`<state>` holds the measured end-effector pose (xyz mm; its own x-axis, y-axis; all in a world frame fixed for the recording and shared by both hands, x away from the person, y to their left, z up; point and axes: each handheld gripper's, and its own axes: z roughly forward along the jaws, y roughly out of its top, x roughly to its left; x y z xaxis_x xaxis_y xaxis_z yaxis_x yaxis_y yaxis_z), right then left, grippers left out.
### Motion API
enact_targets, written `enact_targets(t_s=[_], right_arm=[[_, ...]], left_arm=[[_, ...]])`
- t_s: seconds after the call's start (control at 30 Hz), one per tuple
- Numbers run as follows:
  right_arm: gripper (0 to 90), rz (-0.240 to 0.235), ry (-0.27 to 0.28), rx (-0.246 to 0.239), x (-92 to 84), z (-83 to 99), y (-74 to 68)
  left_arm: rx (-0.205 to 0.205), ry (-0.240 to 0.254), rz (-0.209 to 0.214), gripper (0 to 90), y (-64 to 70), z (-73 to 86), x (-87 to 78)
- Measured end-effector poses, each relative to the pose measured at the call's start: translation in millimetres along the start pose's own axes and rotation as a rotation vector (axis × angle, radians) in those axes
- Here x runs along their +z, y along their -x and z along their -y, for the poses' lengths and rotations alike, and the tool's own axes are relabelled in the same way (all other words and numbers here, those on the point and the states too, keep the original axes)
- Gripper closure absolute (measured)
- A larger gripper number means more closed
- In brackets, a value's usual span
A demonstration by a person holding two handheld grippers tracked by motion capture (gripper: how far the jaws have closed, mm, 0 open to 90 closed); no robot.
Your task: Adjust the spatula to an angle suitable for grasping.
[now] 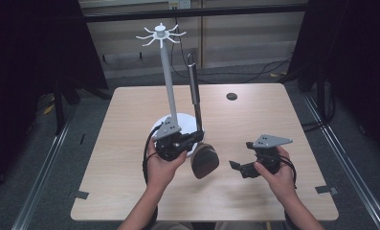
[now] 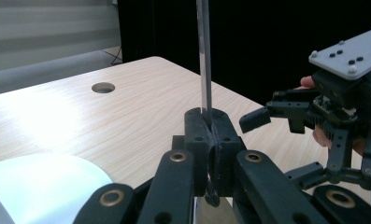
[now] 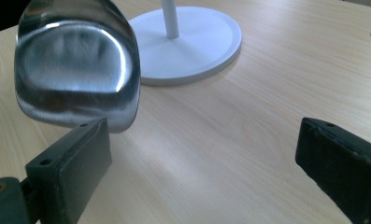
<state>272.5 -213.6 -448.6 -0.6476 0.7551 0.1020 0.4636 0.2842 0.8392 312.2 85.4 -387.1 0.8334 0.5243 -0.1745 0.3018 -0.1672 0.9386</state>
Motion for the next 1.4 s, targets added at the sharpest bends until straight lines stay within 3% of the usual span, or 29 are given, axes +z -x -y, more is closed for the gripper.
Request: enact_targets(t_s=[0.03,0.1,0.27,0.37,0.5,0.97,1.1,1.4], right_arm=[[3.2,-0.009,-0.004,0.002,0.9,0.7,0.0],[3.2,0.002,-0.014,-0.002,1.9,1.7,-0.6],[3.3,-0.001,-0.021,-0.01,3.1,2.0,-1.6],[3.3,-0.004,-0.022,-0.004,2.9,2.3,-2.0],[3.3,-0.005,-0.024,-0.003,2.3,2.5,-1.4],[3.4,-0.007,-0.03,-0.005,1.9,2.8,-1.2],[3.4,-0.009,-0.03,-0.004,1.8,3.0,-1.1],[3.5,-0.012,-0.033,-0.008,2.3,2.6,-2.4]], left_arm=[[0.0,-0.003,-0.017,88.1,0.2,-0.7,-0.8],[0.004,0.0,-0.003,88.1,-1.5,-1.7,-1.4],[0.01,-0.002,-0.021,88.1,-3.2,-7.0,-3.3],[0.003,0.006,-0.008,88.0,-5.5,-9.7,-3.3],[0.006,-0.002,-0.024,88.1,-6.7,-12.3,-3.9],[0.001,0.011,-0.02,88.1,-11.9,-19.2,-4.6],[0.0,0.011,-0.045,88.1,-12.5,-20.9,-5.8],[-0.005,0.019,-0.046,88.1,-18.3,-20.5,-6.3]])
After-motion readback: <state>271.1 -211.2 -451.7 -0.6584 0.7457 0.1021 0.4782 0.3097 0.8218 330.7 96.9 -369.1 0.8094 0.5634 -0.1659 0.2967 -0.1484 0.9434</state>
